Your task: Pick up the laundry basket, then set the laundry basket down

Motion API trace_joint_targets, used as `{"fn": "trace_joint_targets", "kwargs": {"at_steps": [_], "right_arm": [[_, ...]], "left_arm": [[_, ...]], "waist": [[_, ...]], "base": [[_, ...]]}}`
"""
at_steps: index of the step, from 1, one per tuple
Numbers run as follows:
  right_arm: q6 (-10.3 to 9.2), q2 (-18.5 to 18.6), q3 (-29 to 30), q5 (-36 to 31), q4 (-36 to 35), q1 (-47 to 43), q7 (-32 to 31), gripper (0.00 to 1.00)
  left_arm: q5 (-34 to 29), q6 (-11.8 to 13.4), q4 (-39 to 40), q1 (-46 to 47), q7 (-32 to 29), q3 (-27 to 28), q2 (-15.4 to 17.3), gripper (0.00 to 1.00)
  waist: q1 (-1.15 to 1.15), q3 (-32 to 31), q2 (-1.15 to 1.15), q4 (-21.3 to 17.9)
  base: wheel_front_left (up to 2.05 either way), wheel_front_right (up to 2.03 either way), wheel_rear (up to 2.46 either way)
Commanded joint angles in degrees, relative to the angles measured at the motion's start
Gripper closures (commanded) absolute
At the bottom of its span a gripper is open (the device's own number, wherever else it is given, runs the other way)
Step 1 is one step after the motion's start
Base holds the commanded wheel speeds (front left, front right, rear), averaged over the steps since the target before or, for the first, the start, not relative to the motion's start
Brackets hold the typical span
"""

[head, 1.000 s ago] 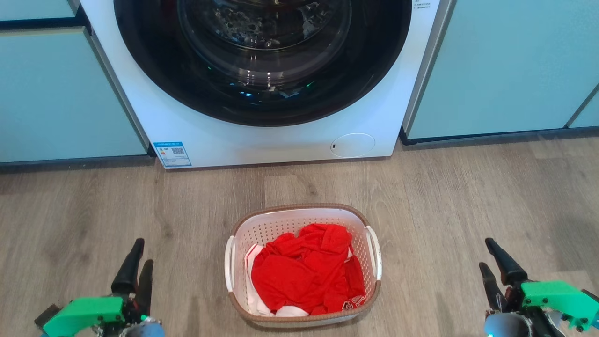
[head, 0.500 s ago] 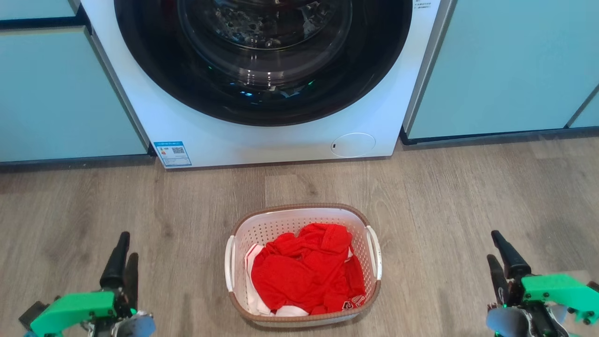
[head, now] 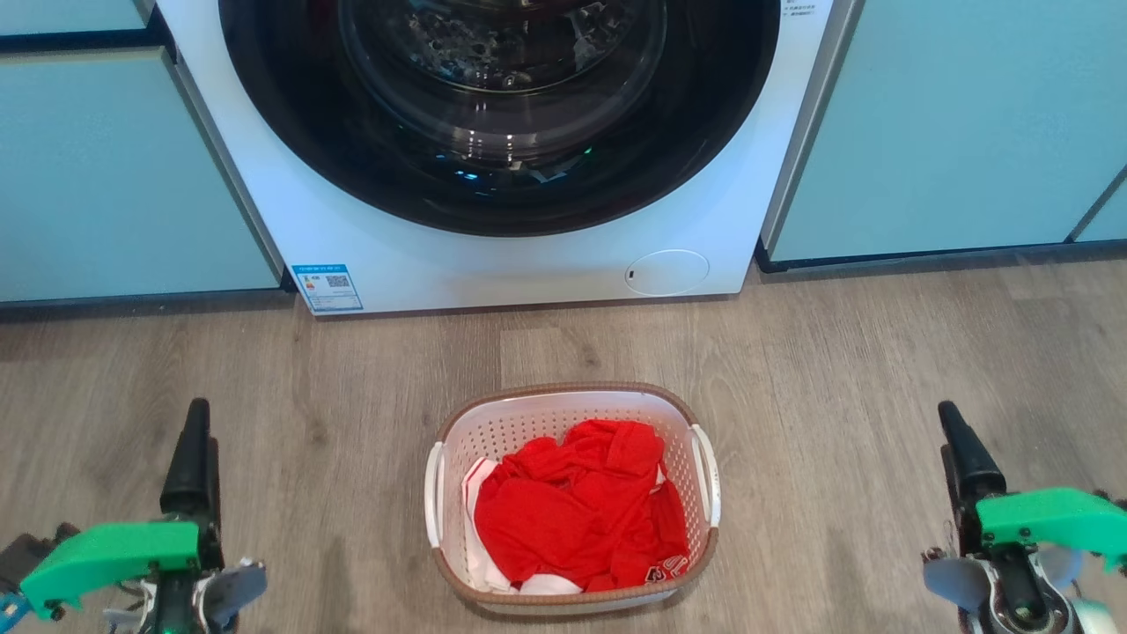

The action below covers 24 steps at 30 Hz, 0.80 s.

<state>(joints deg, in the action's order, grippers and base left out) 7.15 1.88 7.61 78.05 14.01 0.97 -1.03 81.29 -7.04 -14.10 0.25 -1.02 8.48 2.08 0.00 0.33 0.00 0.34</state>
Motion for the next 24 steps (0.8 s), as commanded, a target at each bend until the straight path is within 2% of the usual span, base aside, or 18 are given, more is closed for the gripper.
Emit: {"fn": "trace_joint_targets", "kwargs": {"at_steps": [1, 8, 24], "right_arm": [[0.15, 0.43, -0.23, -2.44, -2.96, 3.72, 0.76, 0.0], [0.16, 0.47, -1.23, -9.77, -5.76, 4.81, 1.93, 0.0], [0.2, 0.57, -5.25, -26.18, -11.05, 6.8, 4.61, 0.0]], "left_arm": [[-2.23, 0.04, 3.2, 3.39, 0.72, 1.51, 0.55, 0.0], [-8.82, 2.11, 7.54, 3.75, 1.89, 0.97, 0.57, 0.0], [-28.2, 9.44, 14.83, 3.24, 4.58, -4.88, 0.61, 0.0]], "waist": [[0.0, 0.02, 0.0, 0.06], [0.0, 0.14, 0.0, 0.32], [0.0, 0.2, 0.0, 1.1]], "base": [[0.0, 0.0, 0.0], [0.0, 0.0, 0.0], [0.0, 0.0, 0.0]]}}
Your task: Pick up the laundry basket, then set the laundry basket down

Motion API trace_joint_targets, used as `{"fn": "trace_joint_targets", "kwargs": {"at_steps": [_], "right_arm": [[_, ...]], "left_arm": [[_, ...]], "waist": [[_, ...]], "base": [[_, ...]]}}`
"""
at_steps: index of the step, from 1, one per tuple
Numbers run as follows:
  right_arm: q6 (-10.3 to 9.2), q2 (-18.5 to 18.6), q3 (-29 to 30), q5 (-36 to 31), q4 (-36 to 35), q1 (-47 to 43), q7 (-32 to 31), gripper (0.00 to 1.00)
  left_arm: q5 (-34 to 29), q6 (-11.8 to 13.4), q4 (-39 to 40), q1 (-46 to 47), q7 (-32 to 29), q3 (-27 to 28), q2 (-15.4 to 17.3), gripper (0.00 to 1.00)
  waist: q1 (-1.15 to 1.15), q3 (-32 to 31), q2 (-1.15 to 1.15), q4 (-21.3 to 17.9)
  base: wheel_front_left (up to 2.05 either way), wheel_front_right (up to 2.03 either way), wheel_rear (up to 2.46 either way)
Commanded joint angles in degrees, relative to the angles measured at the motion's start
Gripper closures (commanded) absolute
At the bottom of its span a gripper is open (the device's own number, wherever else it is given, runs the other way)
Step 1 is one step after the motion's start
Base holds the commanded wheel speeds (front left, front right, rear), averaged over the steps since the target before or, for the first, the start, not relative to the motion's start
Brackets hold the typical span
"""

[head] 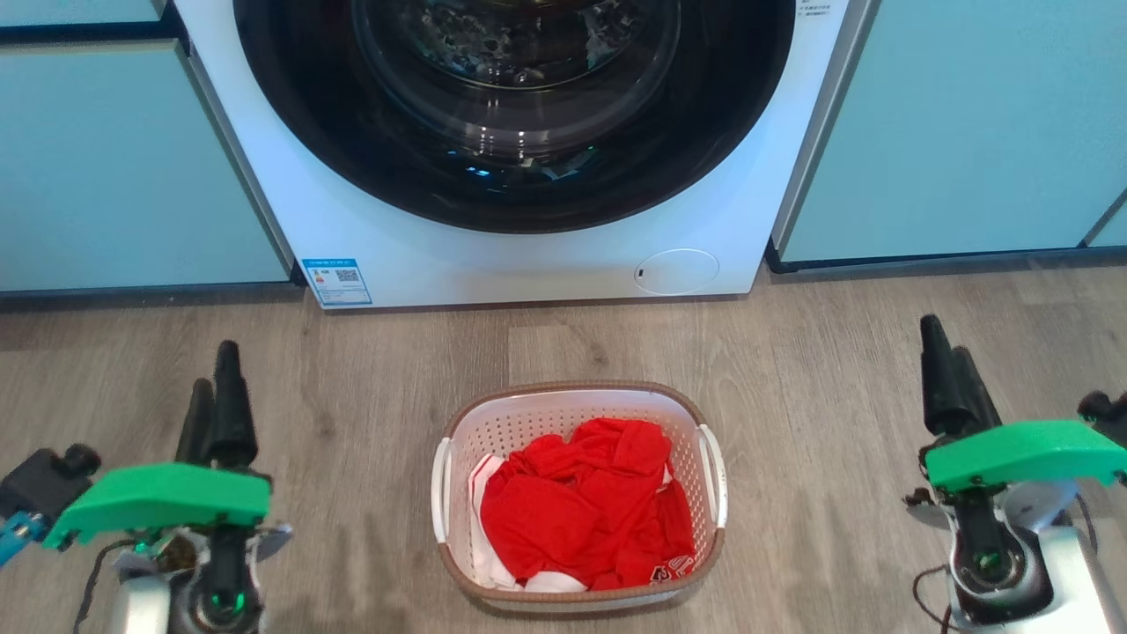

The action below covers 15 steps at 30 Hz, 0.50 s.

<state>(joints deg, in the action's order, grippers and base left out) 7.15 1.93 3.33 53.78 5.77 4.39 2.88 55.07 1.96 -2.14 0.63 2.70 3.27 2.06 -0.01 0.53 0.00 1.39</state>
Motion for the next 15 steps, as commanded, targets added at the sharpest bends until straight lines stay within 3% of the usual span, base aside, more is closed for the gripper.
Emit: {"fn": "trace_joint_targets", "kwargs": {"at_steps": [1, 9, 15], "right_arm": [[0.2, 0.53, -0.98, -1.91, -2.81, 3.39, 0.7, 0.0], [0.21, 0.58, -3.1, -9.38, -3.43, 3.67, 2.04, 0.0], [0.23, 0.62, -5.52, -16.01, -3.44, 4.0, 3.05, 0.0]], "left_arm": [[-1.97, 0.44, 2.86, 2.86, 0.86, 0.33, 0.64, 0.0], [-11.71, 3.06, 4.07, 2.48, 2.21, -3.4, 1.07, 0.0], [-18.6, 6.12, 3.77, 2.54, 3.22, -8.27, 3.86, 0.0]], "waist": [[0.01, 0.0, 0.0, 0.04], [0.01, -0.1, 0.0, 0.3], [0.01, -0.27, 0.0, 0.39]], "base": [[0.0, 0.0, 0.0], [0.0, 0.0, 0.0], [0.0, 0.0, 0.0]]}}
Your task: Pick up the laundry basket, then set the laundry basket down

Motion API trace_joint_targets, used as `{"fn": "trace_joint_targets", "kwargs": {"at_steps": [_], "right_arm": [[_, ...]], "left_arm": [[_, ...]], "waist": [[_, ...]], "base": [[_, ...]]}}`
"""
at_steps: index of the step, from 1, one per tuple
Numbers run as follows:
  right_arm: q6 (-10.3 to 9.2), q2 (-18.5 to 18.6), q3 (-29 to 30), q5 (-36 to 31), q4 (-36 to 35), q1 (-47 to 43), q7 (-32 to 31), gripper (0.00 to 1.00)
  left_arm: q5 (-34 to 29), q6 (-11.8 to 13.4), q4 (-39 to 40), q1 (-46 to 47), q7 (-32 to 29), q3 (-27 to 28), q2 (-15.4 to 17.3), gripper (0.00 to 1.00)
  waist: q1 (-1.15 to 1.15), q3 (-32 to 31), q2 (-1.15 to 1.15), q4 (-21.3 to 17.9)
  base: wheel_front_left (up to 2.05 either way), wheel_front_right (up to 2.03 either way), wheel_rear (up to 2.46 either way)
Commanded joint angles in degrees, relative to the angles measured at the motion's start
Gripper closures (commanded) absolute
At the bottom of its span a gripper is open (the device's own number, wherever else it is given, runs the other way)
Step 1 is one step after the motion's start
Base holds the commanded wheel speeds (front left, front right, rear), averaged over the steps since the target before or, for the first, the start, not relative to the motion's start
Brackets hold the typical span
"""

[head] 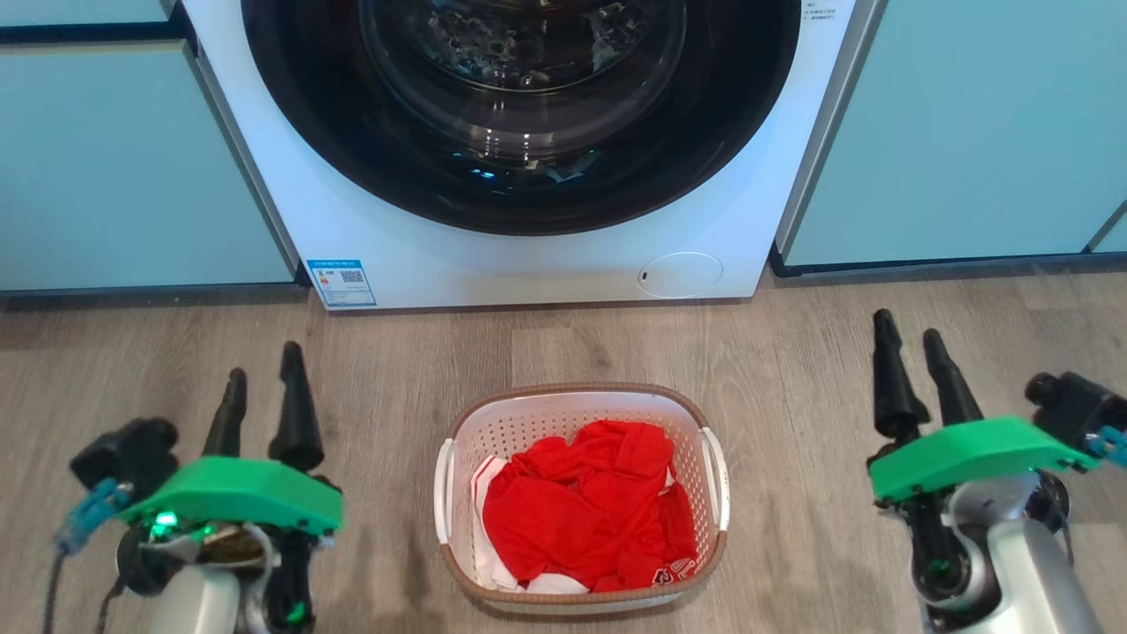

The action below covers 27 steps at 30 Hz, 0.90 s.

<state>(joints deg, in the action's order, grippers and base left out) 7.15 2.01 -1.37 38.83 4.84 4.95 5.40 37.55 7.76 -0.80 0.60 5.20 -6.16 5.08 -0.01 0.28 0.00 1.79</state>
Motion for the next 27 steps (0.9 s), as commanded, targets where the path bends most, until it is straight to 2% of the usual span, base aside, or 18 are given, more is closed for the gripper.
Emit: {"fn": "trace_joint_targets", "kwargs": {"at_steps": [1, 5, 7, 9, 12, 20, 27], "right_arm": [[0.23, 0.54, -1.21, -2.09, -2.46, 3.49, 0.7, 0.0], [0.24, 0.57, -2.67, -6.33, -2.04, 3.67, 1.37, 0.0], [0.24, 0.58, -3.48, -8.32, -1.8, 3.8, 1.7, 0.0], [0.25, 0.59, -4.37, -10.98, -1.5, 4.04, 2.04, 0.0], [0.25, 0.61, -4.91, -11.4, -1.44, 4.21, 2.54, 0.0], [0.27, 0.66, -7.04, -16.51, -0.03, 4.48, 3.88, 0.0], [0.28, 0.71, -8.8, -18.74, 3.8, 4.96, 5.06, 0.0]], "left_arm": [[-2.13, 0.91, 2.28, 2.67, 0.88, 0.13, 1.44, 0.0], [-5.64, 2.83, 1.13, 3.16, 1.55, -4.38, 3.97, 0.0], [-5.67, 2.92, -0.26, 3.13, 1.88, -6.11, 4.6, 0.0], [-5.44, 2.13, -1.83, 3.3, 2.22, -7.29, 5.05, 0.0], [-6.33, 1.06, -3.67, 3.81, 2.72, -8.73, 5.59, 0.0], [-8.32, -1.77, -8.39, 4.65, 4.07, -9.79, 4.93, 0.0], [-8.81, -5.55, -9.98, 5.05, 5.25, -8.2, 2.55, 0.0]], "waist": [[0.01, -0.04, 0.0, 0.02], [0.01, -0.14, 0.0, 0.15], [0.01, -0.23, 0.0, 0.21], [0.01, -0.32, 0.0, 0.27], [0.01, -0.35, 0.0, 0.36], [0.01, -0.59, 0.0, 0.58], [0.01, -0.84, 0.0, 0.92]], "base": [[0.0, 0.0, 0.0], [0.0, 0.0, 0.0], [0.0, 0.0, 0.0], [0.0, 0.0, 0.0], [0.0, 0.0, 0.0], [0.0, 0.0, 0.0], [0.0, 0.0, 0.0]]}}
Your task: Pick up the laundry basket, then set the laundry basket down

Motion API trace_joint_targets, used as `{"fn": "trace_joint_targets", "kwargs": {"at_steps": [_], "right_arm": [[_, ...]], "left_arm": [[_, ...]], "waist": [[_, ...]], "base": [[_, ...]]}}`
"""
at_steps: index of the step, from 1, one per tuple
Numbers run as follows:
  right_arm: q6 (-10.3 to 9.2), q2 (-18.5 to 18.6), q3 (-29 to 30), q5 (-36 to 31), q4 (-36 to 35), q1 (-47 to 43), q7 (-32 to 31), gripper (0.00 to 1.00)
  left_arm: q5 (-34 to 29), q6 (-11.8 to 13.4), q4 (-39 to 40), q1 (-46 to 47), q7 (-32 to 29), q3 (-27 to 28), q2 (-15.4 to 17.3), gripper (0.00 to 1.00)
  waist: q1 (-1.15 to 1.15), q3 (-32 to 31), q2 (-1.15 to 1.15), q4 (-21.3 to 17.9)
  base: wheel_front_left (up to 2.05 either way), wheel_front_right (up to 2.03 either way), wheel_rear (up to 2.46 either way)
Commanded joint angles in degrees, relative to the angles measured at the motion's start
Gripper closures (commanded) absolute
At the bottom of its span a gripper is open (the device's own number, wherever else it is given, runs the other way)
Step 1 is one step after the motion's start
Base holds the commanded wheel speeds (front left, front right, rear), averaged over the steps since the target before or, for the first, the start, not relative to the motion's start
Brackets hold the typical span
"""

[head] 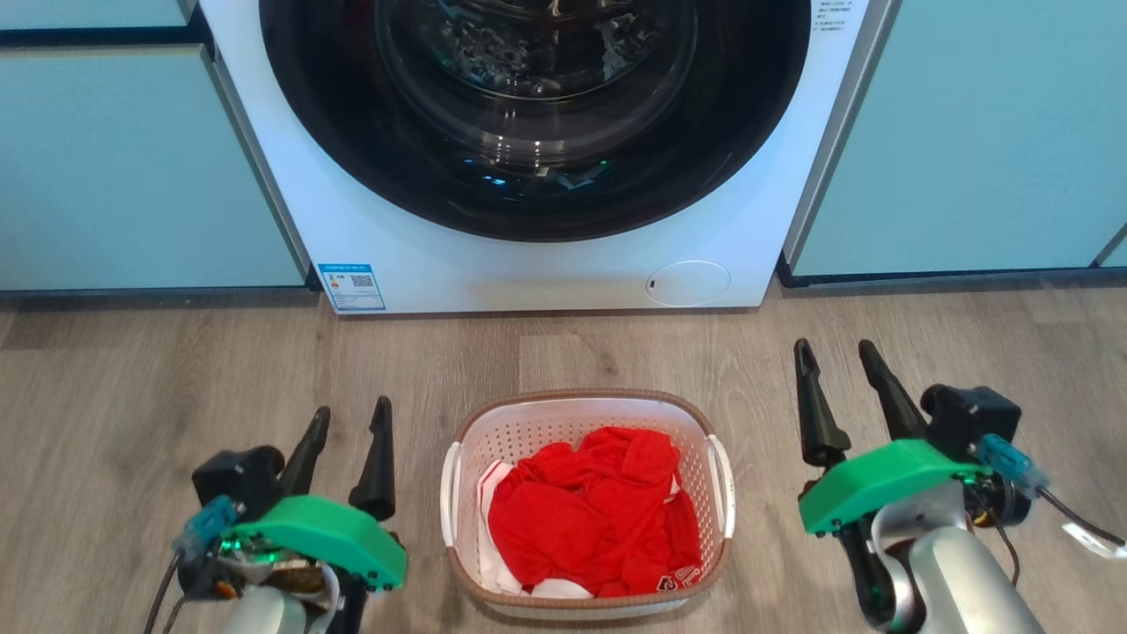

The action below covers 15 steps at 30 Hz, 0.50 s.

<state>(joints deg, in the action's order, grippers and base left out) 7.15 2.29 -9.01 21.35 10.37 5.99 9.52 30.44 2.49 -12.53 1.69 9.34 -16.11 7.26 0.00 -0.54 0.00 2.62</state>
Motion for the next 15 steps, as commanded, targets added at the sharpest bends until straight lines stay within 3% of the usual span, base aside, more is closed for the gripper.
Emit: {"fn": "trace_joint_targets", "kwargs": {"at_steps": [1, 7, 15], "right_arm": [[0.29, 0.43, -1.35, -1.83, -1.42, 4.08, 1.11, 0.0], [0.3, 0.46, -1.36, -5.09, -2.94, 4.82, 1.94, 0.0], [0.32, 0.51, -1.56, -12.68, -12.1, 3.75, 3.45, 0.0]], "left_arm": [[-2.61, -0.43, 1.95, 4.15, 1.27, 2.05, 0.2, 0.0], [-8.37, 0.44, 6.41, 4.82, 2.11, 4.15, -1.09, 0.0], [-20.21, 4.18, 20.21, 3.97, 3.62, 5.75, -2.59, 0.0]], "waist": [[0.0, -0.04, 0.0, 0.16], [0.0, 0.12, 0.0, 0.39], [0.0, 0.89, 0.0, 0.69]], "base": [[0.0, 0.0, 0.0], [0.0, 0.0, 0.0], [0.0, 0.0, 0.0]]}}
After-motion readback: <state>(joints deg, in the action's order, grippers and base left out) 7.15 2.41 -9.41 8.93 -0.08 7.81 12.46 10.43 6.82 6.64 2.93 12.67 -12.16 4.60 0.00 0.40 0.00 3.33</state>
